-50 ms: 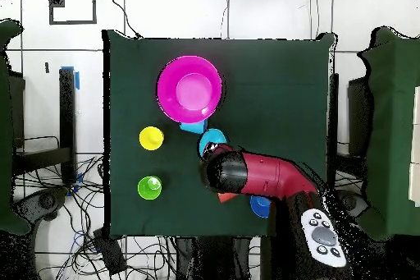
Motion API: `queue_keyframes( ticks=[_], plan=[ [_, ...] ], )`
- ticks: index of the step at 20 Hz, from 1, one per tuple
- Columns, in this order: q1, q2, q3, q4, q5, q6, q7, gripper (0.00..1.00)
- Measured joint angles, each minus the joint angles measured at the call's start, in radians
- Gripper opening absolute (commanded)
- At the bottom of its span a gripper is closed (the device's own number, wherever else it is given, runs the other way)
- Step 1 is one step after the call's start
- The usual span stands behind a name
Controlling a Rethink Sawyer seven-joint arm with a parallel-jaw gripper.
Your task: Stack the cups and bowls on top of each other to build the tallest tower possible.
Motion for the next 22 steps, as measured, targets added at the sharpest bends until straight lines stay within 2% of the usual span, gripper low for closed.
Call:
queue_keyframes(
  ticks=[5, 12, 15, 22],
  plan=[
    [0.045, 0.038, -0.040, -0.001, 0.004, -0.011, 0.061, 0.00],
    [0.060, 0.045, -0.067, 0.000, 0.013, -0.011, 0.075, 0.00],
    [0.066, 0.034, -0.076, 0.001, 0.026, -0.011, 0.075, 0.00],
    [0.111, -0.059, -0.105, 0.025, 0.059, 0.013, 0.075, 0.00]
  ],
)
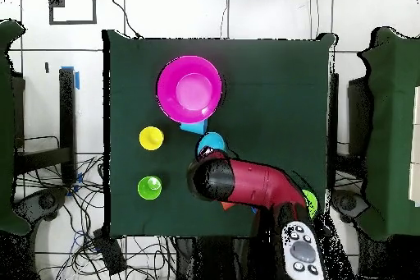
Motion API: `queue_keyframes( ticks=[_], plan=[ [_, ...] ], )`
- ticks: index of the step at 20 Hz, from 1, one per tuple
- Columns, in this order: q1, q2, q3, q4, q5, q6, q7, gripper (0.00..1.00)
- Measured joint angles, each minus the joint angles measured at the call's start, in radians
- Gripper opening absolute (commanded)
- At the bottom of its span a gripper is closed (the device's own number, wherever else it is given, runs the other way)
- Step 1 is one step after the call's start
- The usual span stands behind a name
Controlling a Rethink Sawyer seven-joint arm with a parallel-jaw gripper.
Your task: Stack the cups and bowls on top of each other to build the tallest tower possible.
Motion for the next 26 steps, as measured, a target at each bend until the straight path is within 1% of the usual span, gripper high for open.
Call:
queue_keyframes(
  ticks=[2, 7, 8, 16, 19, 23, 26],
  plan=[
    [0.020, -0.031, -0.015, 0.005, 0.013, 0.029, 0.000, 0.00],
    [0.073, -0.112, -0.047, 0.008, 0.043, 0.141, 0.000, 0.00],
    [0.095, -0.145, -0.060, 0.008, 0.057, 0.197, 0.000, 0.00],
    [0.158, -0.214, -0.102, -0.002, 0.083, 0.330, 0.000, 0.00],
    [0.172, -0.220, -0.109, -0.012, 0.091, 0.350, 0.000, 0.00],
    [0.189, -0.219, -0.114, -0.016, 0.093, 0.349, 0.000, 0.00],
    [0.215, -0.212, -0.130, -0.016, 0.093, 0.335, 0.001, 0.00]
  ],
)
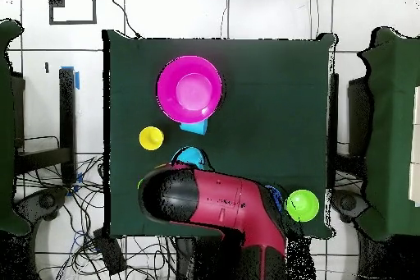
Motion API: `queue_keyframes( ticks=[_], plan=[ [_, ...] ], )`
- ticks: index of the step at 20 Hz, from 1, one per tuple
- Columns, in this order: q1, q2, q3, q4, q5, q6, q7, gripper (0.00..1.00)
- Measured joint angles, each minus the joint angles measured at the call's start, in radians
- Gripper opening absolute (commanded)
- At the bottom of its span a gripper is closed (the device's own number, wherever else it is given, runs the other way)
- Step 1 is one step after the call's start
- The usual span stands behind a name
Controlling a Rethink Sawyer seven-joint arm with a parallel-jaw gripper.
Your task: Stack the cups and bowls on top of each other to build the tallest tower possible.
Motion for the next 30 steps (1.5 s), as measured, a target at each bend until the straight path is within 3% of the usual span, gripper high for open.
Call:
queue_keyframes(
  ticks=[8, 14, 19, 21, 25, 30],
  plan=[
    [0.076, 0.011, -0.045, 0.038, 0.000, -0.155, 0.023, 0.00],
    [0.078, 0.008, -0.075, 0.127, 0.000, -0.333, 0.032, 0.00],
    [0.073, 0.002, -0.091, 0.185, 0.000, -0.398, 0.032, 0.00],
    [0.055, 0.003, -0.090, 0.202, 0.000, -0.406, 0.032, 0.00],
    [-0.041, 0.036, -0.074, 0.201, 0.001, -0.407, 0.032, 0.00],
    [-0.100, 0.112, -0.073, 0.135, 0.001, -0.402, 0.032, 0.00]
  ],
)
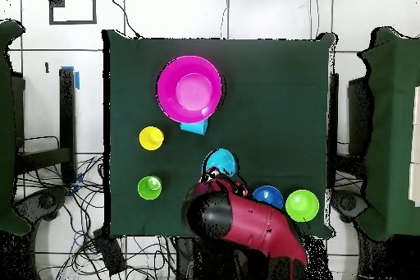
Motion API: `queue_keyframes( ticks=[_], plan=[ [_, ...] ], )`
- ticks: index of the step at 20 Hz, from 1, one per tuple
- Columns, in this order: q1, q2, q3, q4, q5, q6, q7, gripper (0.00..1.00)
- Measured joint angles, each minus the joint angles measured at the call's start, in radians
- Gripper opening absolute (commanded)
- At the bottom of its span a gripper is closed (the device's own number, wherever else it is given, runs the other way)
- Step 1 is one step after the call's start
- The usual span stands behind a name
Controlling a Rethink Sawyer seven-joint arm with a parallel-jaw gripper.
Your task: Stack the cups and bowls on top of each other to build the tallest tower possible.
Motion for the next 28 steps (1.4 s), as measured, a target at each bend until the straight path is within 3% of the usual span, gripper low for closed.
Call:
queue_keyframes(
  ticks=[10, 21, 28],
  plan=[
    [-0.026, 0.112, 0.014, -0.168, 0.000, 0.148, 0.000, 0.00],
    [-0.025, 0.105, 0.014, -0.213, 0.000, 0.267, 0.000, 0.00],
    [-0.042, 0.098, 0.025, -0.303, 0.000, 0.437, 0.000, 0.00]
  ],
)
